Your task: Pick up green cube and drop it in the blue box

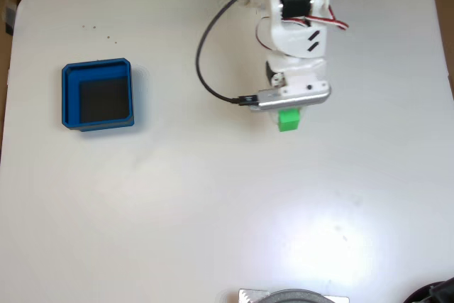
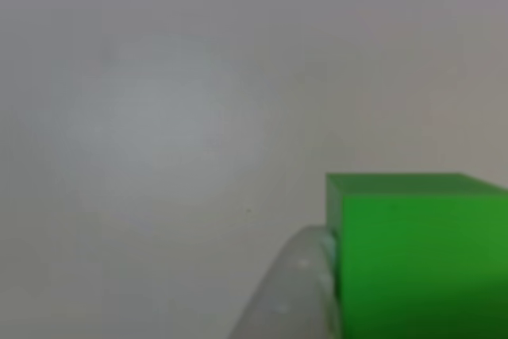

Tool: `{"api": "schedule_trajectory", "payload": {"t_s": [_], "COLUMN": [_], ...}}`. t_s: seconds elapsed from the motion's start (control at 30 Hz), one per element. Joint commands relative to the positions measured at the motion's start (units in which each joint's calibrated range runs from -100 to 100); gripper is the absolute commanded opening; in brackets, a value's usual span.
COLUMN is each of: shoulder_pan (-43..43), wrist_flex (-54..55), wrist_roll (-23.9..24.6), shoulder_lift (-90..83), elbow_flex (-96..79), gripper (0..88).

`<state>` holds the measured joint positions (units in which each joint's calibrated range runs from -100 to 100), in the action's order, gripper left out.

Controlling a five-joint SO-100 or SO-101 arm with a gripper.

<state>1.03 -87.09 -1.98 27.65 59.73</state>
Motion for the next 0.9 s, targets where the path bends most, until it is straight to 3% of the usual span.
{"api": "schedule_trajectory", "payload": {"t_s": [0.0, 0.33, 0.87], "shoulder_pan": [-6.6, -19.96, -27.67], "wrist_flex": [-0.43, -0.43, -0.35], "wrist_roll": [-0.15, -0.15, 0.2], "shoulder_lift": [-5.5, -4.91, -4.74], "elbow_flex": [2.21, 2.12, 2.12], "gripper": [2.3, 2.4, 2.4]}}
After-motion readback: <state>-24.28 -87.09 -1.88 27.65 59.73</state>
